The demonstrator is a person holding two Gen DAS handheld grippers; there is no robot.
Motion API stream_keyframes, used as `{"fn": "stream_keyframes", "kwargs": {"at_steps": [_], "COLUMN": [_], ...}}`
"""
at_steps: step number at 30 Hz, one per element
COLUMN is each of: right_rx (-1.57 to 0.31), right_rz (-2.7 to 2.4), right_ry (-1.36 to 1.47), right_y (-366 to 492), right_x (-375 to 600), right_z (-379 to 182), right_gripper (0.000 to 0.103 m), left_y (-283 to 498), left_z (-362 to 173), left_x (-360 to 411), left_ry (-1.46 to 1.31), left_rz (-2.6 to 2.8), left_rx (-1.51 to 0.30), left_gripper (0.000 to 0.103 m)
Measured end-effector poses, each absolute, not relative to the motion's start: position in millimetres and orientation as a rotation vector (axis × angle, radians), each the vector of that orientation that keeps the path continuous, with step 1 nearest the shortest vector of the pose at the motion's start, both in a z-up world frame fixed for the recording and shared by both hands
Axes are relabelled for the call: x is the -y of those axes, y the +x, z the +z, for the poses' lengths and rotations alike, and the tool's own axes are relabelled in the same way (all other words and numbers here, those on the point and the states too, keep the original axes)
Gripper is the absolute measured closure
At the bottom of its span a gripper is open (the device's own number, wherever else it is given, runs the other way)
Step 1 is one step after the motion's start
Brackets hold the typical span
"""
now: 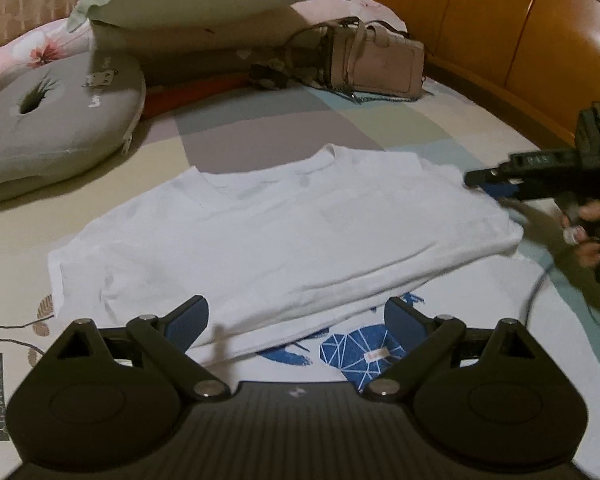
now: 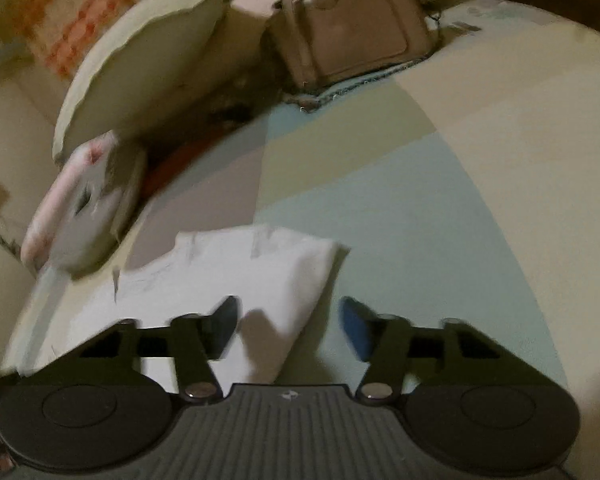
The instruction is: Fold clothes
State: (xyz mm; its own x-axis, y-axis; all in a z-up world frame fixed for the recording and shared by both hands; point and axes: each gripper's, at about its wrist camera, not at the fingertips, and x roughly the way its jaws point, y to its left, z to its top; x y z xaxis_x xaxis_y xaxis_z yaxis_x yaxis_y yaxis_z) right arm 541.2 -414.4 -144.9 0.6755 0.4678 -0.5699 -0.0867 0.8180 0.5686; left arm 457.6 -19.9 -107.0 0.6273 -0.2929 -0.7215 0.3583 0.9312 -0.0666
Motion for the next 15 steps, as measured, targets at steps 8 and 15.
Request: {"fn": "stream_keyframes", "kwargs": {"at_steps": [8, 15], "right_rx": [-0.724, -0.712], "right_rz": [0.296, 0.315], "right_ry": [0.454, 0.477], "right_y": [578.0, 543.4], "right_x": [406.4, 422.9], "right_z": [-154.3, -136.7], "right_gripper": [0.095, 0.088], "left_y": [459.2, 454.3], "left_z": [-118.4, -109.2], "left_x": [19.8, 19.7], "left_ry": [0.093, 0.077], "left_rz": [-0.366, -0.381], "left_rx": [-0.823, -0.805], "left_gripper": [0.009, 0.009]}}
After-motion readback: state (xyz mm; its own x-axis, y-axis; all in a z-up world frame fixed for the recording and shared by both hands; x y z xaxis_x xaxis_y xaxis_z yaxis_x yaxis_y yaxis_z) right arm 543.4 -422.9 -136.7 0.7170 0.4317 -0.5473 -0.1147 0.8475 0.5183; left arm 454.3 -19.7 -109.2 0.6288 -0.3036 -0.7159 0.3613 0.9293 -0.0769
